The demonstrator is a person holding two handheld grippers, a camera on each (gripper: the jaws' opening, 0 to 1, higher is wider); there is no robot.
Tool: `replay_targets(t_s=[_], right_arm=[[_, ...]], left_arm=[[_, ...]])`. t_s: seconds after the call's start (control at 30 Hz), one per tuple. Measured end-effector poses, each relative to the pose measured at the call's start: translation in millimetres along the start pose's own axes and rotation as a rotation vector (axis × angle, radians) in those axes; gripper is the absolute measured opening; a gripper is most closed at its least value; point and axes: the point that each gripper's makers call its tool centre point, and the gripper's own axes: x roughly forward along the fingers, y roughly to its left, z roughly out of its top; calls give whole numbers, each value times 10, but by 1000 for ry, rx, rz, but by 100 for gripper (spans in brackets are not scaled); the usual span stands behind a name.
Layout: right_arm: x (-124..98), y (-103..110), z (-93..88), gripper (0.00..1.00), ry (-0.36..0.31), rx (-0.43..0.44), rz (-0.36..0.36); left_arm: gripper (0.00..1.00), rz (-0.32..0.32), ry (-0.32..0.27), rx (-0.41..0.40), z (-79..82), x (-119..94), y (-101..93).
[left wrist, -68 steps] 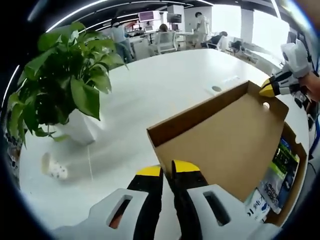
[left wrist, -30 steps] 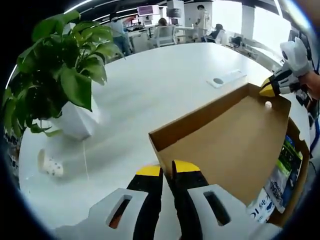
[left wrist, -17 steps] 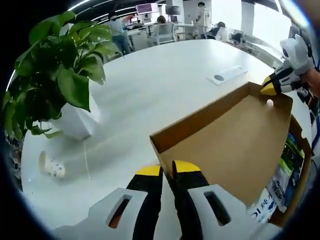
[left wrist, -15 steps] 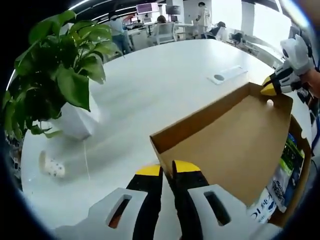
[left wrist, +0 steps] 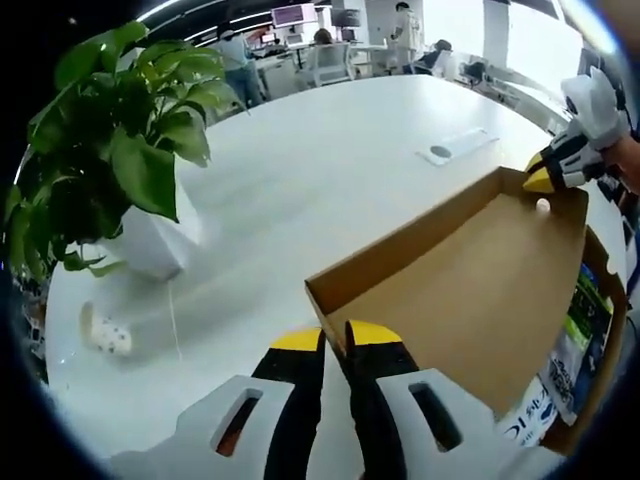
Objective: Operate the shoe box by opening the lid, removing the specified soft item, and placing it in the target area until the item is outside and the box remains undamaged.
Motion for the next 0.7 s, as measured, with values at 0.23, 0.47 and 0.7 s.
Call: replay_targets(t_s=[0.23, 0.47, 0.7], right_arm=[[1, -2, -4, 4, -3, 2, -5], [-21, 1, 4, 5, -6, -23, -18], [-50, -14, 3, 10, -16, -26, -37]], left_arm=[[8, 8, -3, 7, 8, -4, -14], [9, 9, -12, 17, 26, -29, -31], [11, 11, -29, 14, 40, -50, -26]])
